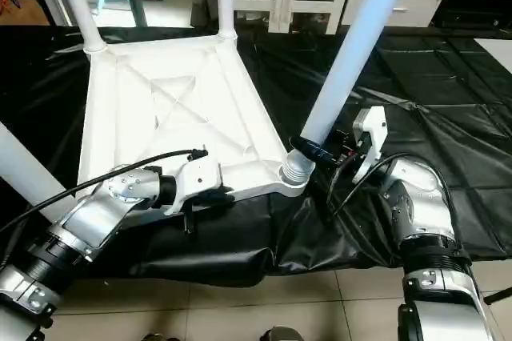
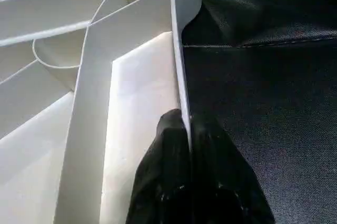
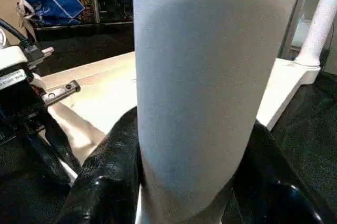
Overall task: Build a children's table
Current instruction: Insert table leg to table base
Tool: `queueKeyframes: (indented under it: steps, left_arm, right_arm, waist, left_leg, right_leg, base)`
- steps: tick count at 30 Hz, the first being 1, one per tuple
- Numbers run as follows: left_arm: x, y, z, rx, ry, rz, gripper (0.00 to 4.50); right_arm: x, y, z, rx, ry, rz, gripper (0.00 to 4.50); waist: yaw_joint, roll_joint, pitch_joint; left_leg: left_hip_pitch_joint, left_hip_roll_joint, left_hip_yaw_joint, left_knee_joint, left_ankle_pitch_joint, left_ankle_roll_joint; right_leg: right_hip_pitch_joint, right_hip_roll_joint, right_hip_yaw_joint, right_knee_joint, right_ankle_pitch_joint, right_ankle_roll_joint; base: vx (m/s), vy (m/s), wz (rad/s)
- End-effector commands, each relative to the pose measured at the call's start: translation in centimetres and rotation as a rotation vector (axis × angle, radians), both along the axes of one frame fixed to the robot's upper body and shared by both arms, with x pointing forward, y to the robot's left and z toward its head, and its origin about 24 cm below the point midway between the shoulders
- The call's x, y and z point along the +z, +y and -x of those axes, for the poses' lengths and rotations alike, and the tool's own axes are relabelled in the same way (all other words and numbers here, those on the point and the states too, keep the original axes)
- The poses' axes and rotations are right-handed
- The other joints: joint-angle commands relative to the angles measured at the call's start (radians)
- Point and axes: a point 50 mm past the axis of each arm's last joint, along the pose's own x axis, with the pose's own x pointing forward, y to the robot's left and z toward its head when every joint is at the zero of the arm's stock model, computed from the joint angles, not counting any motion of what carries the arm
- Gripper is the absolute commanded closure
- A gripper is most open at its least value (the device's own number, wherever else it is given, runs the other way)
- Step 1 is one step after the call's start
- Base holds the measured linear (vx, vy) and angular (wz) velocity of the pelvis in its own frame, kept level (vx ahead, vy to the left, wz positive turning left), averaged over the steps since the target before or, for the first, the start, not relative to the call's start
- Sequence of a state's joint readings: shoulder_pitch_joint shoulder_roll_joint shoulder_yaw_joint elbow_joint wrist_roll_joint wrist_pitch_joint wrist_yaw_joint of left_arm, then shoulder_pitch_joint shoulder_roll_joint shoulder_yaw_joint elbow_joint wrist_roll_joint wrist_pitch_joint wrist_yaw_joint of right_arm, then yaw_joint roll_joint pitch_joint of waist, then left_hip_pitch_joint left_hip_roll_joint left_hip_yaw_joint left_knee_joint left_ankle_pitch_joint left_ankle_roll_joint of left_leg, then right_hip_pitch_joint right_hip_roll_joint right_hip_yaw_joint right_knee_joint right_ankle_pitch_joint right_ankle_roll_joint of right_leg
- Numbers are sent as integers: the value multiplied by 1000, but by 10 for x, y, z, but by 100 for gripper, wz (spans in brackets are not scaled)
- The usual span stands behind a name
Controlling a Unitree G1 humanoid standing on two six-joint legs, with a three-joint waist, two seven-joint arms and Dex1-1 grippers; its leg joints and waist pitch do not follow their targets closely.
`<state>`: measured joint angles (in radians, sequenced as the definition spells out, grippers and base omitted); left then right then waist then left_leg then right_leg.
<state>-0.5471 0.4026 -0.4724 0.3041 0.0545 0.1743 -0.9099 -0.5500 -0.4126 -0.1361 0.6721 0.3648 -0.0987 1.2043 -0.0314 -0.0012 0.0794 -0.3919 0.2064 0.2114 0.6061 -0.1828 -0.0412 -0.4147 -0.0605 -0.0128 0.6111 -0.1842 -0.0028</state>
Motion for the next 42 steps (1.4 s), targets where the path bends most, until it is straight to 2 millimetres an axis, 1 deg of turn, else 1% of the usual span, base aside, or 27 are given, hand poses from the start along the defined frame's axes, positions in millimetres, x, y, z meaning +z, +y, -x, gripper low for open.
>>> queueKeyframes:
  steps: [1,6,8,14,15,16,17,18,19,20,22,25,27,31,33,36,40,42]
  left_arm:
    - [-23,5,9,6,78,-49,450]
    - [-23,5,9,6,78,-49,450]
    - [-23,5,9,6,78,-49,450]
    - [-23,5,9,6,78,-49,450]
    - [-24,6,10,2,73,-51,450]
    - [-23,6,10,-7,74,-45,450]
    - [-22,6,11,-18,76,-38,450]
    - [-21,6,12,-24,78,-34,450]
    - [-21,6,12,-25,79,-33,450]
    - [-21,6,12,-25,79,-33,450]
    - [-21,6,12,-26,79,-34,450]
    - [-21,6,12,-29,79,-33,450]
    - [-20,7,13,-34,80,-32,450]
    - [-20,6,15,-54,86,-23,450]
    - [-20,6,16,-64,89,-20,450]
    - [-19,5,17,-73,93,-14,450]
    - [-18,6,20,-92,102,-7,450]
    - [-17,6,22,-107,112,3,450]
  right_arm:
    - [-8,0,2,-2,31,4,267]
    - [-8,0,2,-2,31,4,267]
    - [-8,0,2,-2,31,4,267]
    - [-8,0,2,-2,31,4,267]
    - [-10,2,4,26,50,1,267]
    - [-13,5,8,92,82,6,267]
    - [-15,8,14,173,123,10,267]
    - [-16,9,17,214,145,12,267]
    - [-16,10,18,226,152,13,267]
    - [-16,10,18,229,153,13,267]
    - [-17,10,20,243,162,17,267]
    - [-18,9,21,253,169,25,267]
    - [-20,8,22,244,163,46,267]
    - [-17,3,13,144,112,61,267]
    - [-14,2,11,122,95,55,267]
    - [-13,2,10,116,89,50,267]
    - [-16,1,8,96,87,48,267]
    - [-18,1,9,102,96,46,267]
  waist:
    - [-4,-19,-52]
    - [-3,-18,-51]
    - [-3,-19,-49]
    - [-3,-19,-48]
    - [-4,-20,-48]
    - [-4,-20,-47]
    - [-5,-25,-46]
    - [-1,-22,-44]
    - [-3,-23,-43]
    - [-4,-24,-43]
    - [-2,-24,-44]
    - [-2,-24,-43]
    - [-2,-24,-42]
    - [-3,-24,-41]
    - [-3,-24,-43]
    - [-2,-24,-43]
    - [-3,-22,-43]
    - [-3,-25,-44]
  left_leg:
    - [26,27,-19,-76,-284,48]
    - [26,28,-18,-77,-285,48]
    - [26,27,-18,-79,-296,45]
    - [28,28,-19,-80,-311,38]
    - [27,28,-19,-80,-314,39]
    - [26,28,-20,-81,-318,37]
    - [26,26,-19,-81,-319,40]
    - [24,29,-21,-83,-318,53]
    - [22,29,-22,-85,-315,52]
    - [23,30,-23,-86,-316,47]
    - [28,30,-21,-84,-324,42]
    - [28,30,-22,-85,-322,36]
    - [29,31,-22,-86,-329,34]
    - [29,29,-21,-86,-330,29]
    - [27,28,-21,-86,-318,29]
    - [27,29,-19,-86,-305,38]
    - [27,30,-18,-87,-299,40]
    - [25,30,-17,-87,-293,45]
  right_leg:
    - [22,-55,25,-96,-369,-204]
    - [21,-56,26,-96,-363,-208]
    - [20,-56,26,-98,-383,-202]
    - [17,-56,27,-101,-402,-194]
    - [17,-56,27,-101,-407,-193]
    - [17,-57,27,-102,-415,-190]
    - [17,-55,26,-103,-420,-188]
    - [20,-56,29,-104,-412,-181]
    - [20,-56,28,-102,-411,-180]
    - [20,-57,27,-103,-418,-180]
    - [15,-58,29,-106,-439,-180]
    - [15,-59,30,-107,-450,-176]
    - [13,-59,30,-108,-459,-174]
    - [11,-59,30,-110,-464,-174]
    - [13,-58,30,-107,-450,-176]
    - [15,-57,31,-105,-413,-188]
    - [16,-57,30,-102,-389,-202]
    - [18,-56,31,-100,-370,-206]
  base:
    - [0,0,0]
    - [0,0,0]
    - [0,0,0]
    - [0,0,0]
    - [0,0,0]
    - [0,0,0]
    - [0,0,0]
    - [0,0,0]
    - [0,0,0]
    - [0,0,0]
    - [0,0,0]
    - [0,0,0]
    - [0,0,0]
    - [0,0,0]
    - [0,0,0]
    - [0,0,0]
    - [0,0,0]
    - [0,0,0]
